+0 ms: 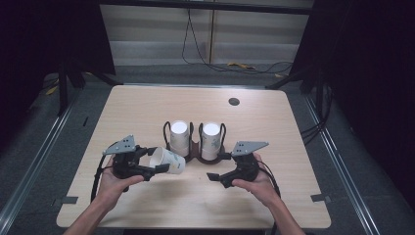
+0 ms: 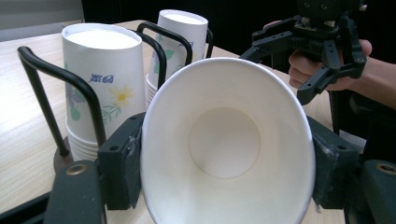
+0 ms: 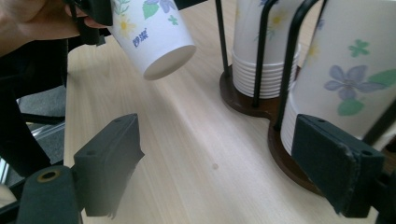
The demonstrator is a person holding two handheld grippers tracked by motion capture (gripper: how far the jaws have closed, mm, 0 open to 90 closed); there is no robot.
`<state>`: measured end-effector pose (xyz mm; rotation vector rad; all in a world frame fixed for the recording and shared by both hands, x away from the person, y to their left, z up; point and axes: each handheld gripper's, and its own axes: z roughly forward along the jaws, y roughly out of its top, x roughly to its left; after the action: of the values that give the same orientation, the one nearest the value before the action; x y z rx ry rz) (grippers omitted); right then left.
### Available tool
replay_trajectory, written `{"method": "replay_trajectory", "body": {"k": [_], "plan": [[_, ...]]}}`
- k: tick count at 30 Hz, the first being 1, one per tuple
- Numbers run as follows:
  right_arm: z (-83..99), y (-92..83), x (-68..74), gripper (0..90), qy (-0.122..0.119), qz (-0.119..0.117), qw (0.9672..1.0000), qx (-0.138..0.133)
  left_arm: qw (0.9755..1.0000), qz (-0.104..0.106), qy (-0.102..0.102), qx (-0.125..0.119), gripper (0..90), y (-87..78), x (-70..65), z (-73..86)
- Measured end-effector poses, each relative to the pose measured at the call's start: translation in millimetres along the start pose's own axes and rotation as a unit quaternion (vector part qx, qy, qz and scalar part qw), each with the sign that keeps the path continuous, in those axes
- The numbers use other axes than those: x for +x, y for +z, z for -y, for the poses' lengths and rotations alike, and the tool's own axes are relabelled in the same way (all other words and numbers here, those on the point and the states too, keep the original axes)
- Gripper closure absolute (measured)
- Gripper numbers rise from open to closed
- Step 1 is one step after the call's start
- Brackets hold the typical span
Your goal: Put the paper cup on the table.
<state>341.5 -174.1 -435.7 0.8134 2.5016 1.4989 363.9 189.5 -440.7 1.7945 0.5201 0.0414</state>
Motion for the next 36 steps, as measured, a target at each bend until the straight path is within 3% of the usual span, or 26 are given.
{"method": "replay_trajectory", "body": {"k": [4,13,16,21,24,31,34,36], "plan": [[1.3,-4.7,-1.3,17.3,0.002,0.012,0.9999,0.001,0.9998,-0.010,-0.005,0.014,26.1,-3.9,1.2,-0.8],[8.3,-15.0,-3.3,17.7,0.006,0.025,0.9997,-0.005,0.9994,-0.033,-0.010,0.005,25.9,-13.2,5.8,-3.3],[10.0,-17.2,-6.3,18.0,0.012,0.028,0.9995,-0.008,0.9986,-0.047,-0.016,0.018,25.9,-17.2,10.8,-5.5],[13.0,-17.2,-11.2,18.2,0.019,0.031,0.9993,-0.010,0.9981,-0.057,-0.018,0.018,26.0,-23.9,15.6,-9.7],[15.5,-17.0,-12.2,18.4,0.023,0.030,0.9993,-0.007,0.9972,-0.063,-0.040,0.009,25.8,-34.6,21.6,-11.5],[16.6,-18.0,-13.1,19.1,0.025,0.027,0.9993,-0.003,0.9954,-0.085,-0.043,0.010,25.8,-44.9,28.1,-13.0],[16.4,-17.4,-12.3,20.1,0.024,0.023,0.9994,-0.001,0.9933,-0.099,-0.059,-0.004,25.7,-48.0,29.3,-10.1],[16.5,-17.0,-11.6,21.7,0.023,0.017,0.9996,0.002,0.9923,-0.109,-0.059,-0.003,25.7,-49.2,30.1,-10.2]]}}
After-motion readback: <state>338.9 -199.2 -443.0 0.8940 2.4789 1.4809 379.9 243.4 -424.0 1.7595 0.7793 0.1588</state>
